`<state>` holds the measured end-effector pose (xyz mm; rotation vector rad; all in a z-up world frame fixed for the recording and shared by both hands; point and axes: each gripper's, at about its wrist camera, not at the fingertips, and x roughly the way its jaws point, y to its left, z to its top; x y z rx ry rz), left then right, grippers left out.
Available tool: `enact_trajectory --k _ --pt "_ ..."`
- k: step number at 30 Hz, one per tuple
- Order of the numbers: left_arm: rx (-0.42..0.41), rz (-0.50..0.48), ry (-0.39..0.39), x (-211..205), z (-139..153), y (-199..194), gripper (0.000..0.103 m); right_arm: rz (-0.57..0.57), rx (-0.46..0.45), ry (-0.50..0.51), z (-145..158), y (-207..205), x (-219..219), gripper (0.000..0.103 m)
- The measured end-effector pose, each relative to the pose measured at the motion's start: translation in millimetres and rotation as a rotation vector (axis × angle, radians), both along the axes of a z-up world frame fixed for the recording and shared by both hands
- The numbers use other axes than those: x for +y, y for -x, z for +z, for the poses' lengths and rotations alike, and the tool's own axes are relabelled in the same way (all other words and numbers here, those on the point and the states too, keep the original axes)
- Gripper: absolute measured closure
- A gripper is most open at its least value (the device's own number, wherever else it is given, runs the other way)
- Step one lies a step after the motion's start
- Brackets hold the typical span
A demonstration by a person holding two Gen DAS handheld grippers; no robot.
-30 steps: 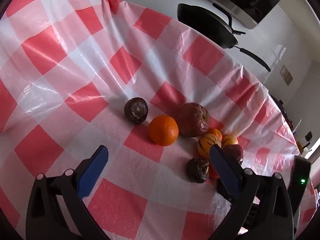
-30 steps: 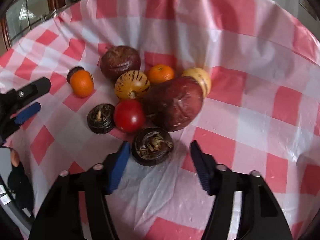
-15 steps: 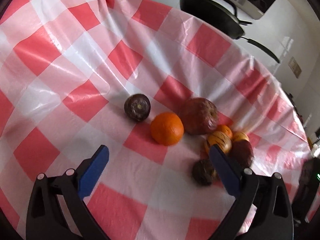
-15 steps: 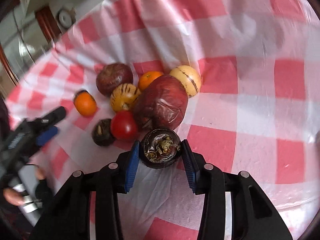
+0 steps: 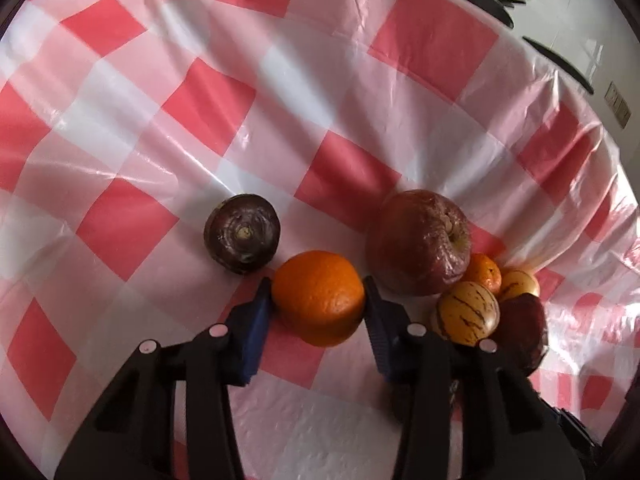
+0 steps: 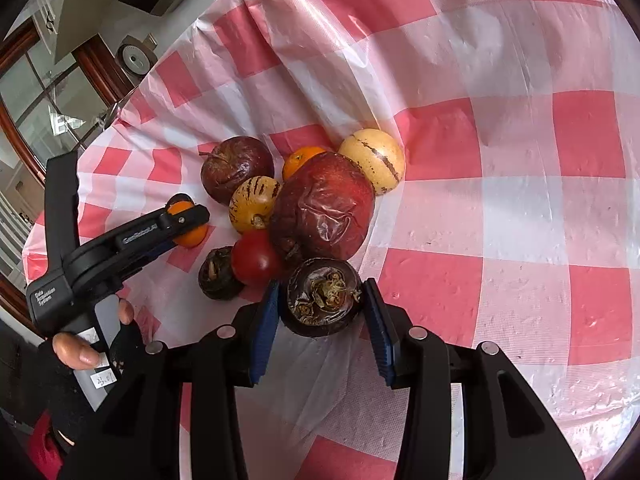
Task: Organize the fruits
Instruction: 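Grasp the dark passion fruit with the right tool while the left tool grasps the orange, then carry the passion fruit and orange in both tools toward the white box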
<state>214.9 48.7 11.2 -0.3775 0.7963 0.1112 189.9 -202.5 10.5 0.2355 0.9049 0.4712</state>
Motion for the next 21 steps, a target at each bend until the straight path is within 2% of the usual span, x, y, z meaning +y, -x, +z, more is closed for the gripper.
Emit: enact_trajectory --k 3,5,7,9,13,21 --pt "-0.040 0.014 -0.011 4 9 21 0.059 0.001 0.002 -0.020 0 1 -4 0.061" --pt "-0.058 0.010 0.009 6 17 44 0.059 0.001 0.002 -0.027 0 2 -5 0.061" --pt "-0.079 -0.005 0.022 7 24 77 0.059 -0.005 0.001 -0.030 0 4 -8 0.061" --pt "-0.105 -0.024 0.001 4 27 113 0.059 -0.005 0.000 -0.031 1 3 -9 0.061" --pt "-0.135 -0.036 0.026 15 24 161 0.059 -0.009 -0.005 -0.033 1 3 -9 0.061" --pt "-0.147 -0.102 0.020 3 21 158 0.059 -0.004 0.001 -0.031 0 2 -7 0.061"
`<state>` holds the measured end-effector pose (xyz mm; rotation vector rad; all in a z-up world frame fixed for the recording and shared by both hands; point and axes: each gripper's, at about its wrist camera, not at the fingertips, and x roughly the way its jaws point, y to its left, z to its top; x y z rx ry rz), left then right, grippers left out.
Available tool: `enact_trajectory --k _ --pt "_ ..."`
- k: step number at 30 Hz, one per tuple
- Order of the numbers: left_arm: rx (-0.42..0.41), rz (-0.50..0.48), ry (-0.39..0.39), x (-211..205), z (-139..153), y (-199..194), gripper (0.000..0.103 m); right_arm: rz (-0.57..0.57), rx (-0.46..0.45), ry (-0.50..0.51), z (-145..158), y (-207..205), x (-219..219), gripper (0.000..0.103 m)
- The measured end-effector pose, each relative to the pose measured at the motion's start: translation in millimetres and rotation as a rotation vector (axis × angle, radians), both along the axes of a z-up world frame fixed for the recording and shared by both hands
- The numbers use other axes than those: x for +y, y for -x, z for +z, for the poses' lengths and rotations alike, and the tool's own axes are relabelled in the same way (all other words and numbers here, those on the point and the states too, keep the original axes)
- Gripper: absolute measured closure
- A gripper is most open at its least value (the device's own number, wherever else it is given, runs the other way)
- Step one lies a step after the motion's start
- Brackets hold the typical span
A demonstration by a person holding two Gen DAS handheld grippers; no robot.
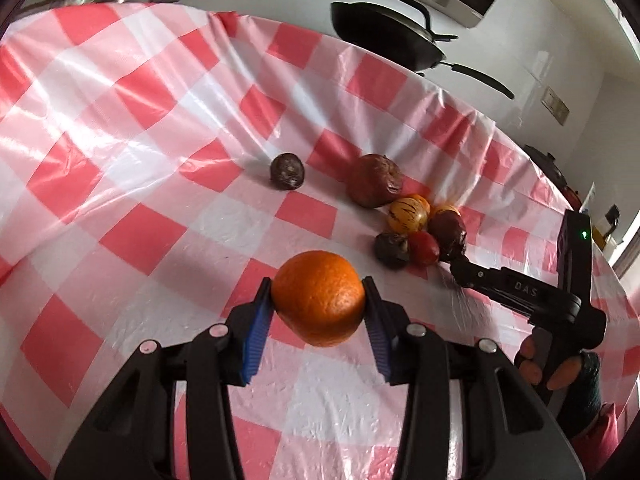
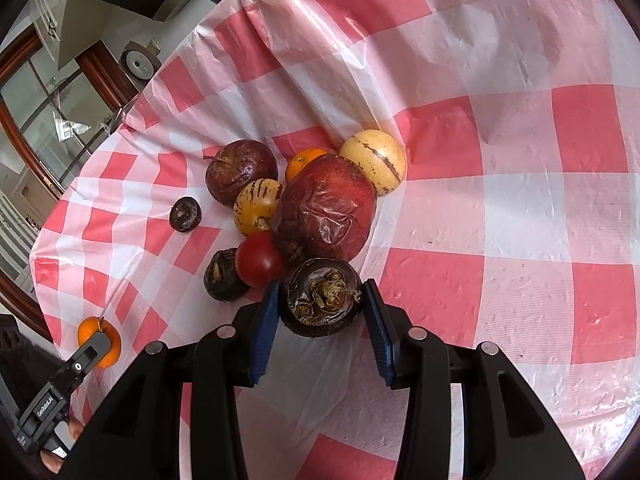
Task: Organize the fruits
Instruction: 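Carry the passion fruit and orange in both tools toward the white box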
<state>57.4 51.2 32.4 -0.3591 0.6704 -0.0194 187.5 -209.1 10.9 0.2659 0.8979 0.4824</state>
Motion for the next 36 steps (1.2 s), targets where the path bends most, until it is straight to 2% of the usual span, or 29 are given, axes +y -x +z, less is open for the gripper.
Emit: enact_trajectory --k 11,15,19,22,26,31,36 --pt "0.006 -0.003 0.009 2 1 -4 0.059 -0.003 0.000 -0.006 0 -1 -2 0.061" --pt "-0.007 0.026 0.014 9 3 1 0.059 -0.070 -0.027 0.000 5 6 -7 0.061" --pt "-0.027 0.060 0.038 20 10 22 0.059 -0.111 -0.027 -0.061 9 50 -6 0.061" --pt "-0.051 0.080 0.046 29 15 50 0.059 -0.077 -0.044 -0.082 14 91 8 0.061" --pt "-0.065 0.099 0.097 44 15 88 0.059 -0.009 -0.068 -0.079 23 140 36 0.061" --pt "-0.065 0.090 0.080 59 13 139 0.059 0.068 -0.055 -0.052 19 189 72 0.061" --pt "-0.094 0.096 -0.007 83 20 194 0.059 0.158 -0.058 -0.013 17 239 106 0.061"
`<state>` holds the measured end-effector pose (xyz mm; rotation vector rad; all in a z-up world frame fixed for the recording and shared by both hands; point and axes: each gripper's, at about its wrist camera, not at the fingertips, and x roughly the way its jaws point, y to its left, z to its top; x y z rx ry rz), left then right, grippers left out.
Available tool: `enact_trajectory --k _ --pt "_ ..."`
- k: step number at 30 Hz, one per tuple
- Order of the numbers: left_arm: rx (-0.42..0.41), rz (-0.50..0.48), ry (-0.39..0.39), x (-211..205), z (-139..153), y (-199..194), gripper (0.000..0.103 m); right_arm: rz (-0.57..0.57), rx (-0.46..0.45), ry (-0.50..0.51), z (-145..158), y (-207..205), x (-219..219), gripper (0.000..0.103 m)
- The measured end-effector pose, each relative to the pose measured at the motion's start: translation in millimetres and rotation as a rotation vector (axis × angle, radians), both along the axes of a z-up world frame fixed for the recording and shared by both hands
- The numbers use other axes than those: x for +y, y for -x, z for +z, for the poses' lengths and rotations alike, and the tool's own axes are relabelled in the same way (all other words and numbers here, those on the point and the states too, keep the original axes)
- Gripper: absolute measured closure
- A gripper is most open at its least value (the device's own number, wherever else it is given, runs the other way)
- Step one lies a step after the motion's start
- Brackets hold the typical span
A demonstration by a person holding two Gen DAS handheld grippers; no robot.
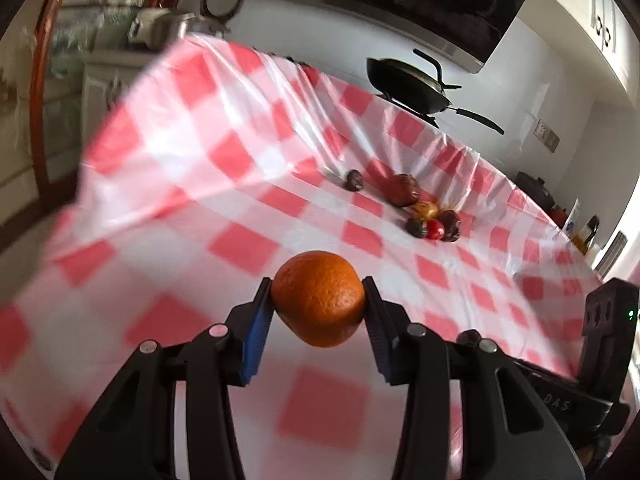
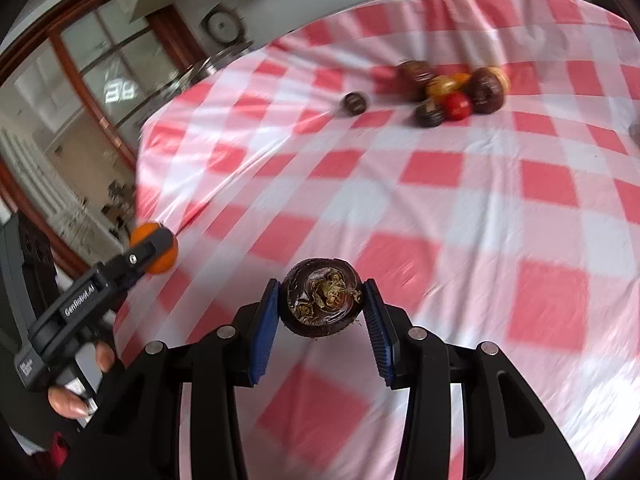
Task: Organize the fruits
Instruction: 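Carry the passion fruit and orange in both tools toward the white box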
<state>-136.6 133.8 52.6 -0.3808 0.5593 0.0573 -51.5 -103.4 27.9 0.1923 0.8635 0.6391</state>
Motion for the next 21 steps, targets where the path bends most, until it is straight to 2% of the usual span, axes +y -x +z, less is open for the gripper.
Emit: enact_trajectory --k 6,13,21 --pt "-0.016 0.049 -0.048 43 1 63 0.059 0.109 -0.031 0.034 10 41 38 0.061" --pt "-0.047 0.162 -0.098 99 -4 140 0.059 0.294 -0.100 0.085 19 88 103 0.061" --pt "0.028 0.359 -0.048 169 -38 209 0.059 0.568 -0.200 0.209 10 159 185 0.061"
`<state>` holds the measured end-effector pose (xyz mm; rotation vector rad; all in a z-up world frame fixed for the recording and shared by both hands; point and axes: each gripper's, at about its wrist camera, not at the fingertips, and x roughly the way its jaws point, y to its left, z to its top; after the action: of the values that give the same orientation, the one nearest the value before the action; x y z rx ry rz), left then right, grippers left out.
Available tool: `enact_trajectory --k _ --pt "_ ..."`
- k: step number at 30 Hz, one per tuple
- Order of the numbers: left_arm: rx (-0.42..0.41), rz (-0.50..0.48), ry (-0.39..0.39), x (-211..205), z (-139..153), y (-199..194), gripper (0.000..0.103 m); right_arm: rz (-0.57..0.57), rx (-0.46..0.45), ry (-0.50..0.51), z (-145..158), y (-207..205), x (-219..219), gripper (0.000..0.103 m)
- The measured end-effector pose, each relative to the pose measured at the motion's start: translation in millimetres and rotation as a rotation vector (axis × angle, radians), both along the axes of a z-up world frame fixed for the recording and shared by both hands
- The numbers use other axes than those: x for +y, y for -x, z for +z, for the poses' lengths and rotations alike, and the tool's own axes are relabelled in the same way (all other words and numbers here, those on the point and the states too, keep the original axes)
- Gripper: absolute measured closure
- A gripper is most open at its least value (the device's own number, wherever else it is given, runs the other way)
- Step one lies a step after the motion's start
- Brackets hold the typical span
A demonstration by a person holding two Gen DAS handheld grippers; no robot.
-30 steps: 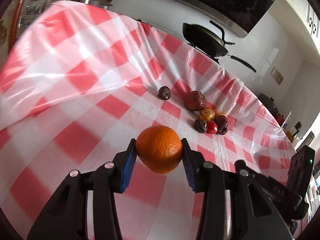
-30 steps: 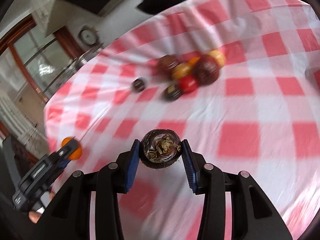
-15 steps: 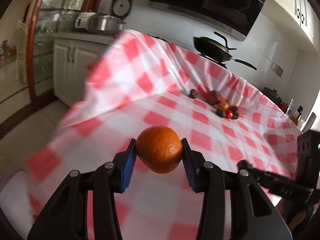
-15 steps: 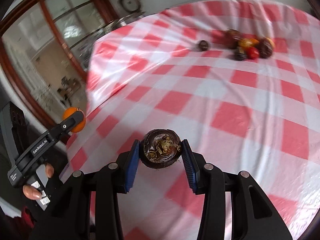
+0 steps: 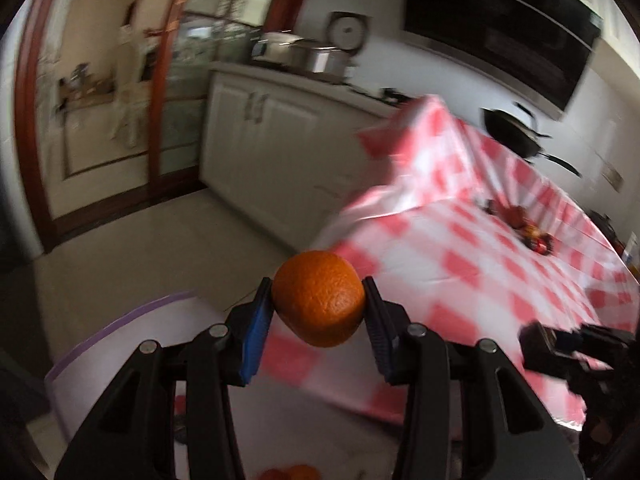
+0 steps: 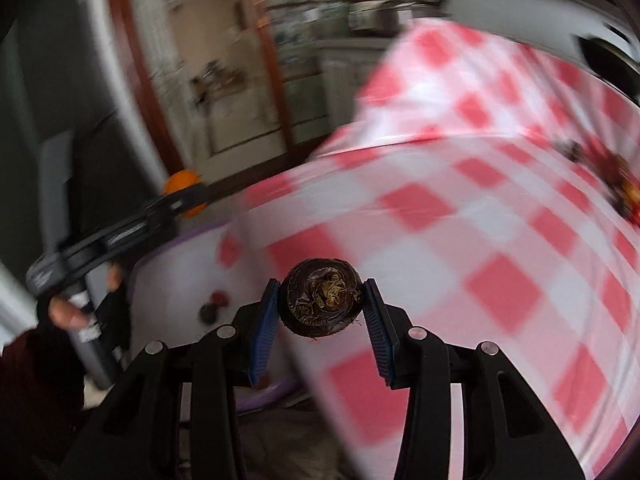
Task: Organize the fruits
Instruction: 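Carry the passion fruit and orange in both tools toward the white box, then open both tools to drop the passion fruit and orange into the box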
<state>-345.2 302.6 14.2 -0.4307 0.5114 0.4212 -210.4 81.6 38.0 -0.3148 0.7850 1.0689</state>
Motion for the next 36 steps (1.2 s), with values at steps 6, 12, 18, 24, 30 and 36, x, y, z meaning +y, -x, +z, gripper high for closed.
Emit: enact_trajectory --k 6,12,18,24,30,36 --pt "0.067 0.114 0.104 45 -40 26 0.059 0.241 -0.081 0.121 -25 63 56 0.061" --pt "0.211 0.183 0.190 73 -85 32 0.058 0.367 -0.077 0.295 -75 98 97 0.061" --pt "0.399 0.219 0.348 106 -142 26 0.059 0.411 -0.036 0.451 -128 106 132 0.061" --pt "0.475 0.260 0.392 117 -173 32 0.059 0.466 -0.011 0.550 -161 116 155 0.061" --pt "0.475 0.258 0.370 114 -178 34 0.058 0.571 -0.022 0.590 -174 136 154 0.061" --pt "0.447 0.171 0.245 86 -158 11 0.054 0.633 -0.061 0.612 -175 152 147 0.060"
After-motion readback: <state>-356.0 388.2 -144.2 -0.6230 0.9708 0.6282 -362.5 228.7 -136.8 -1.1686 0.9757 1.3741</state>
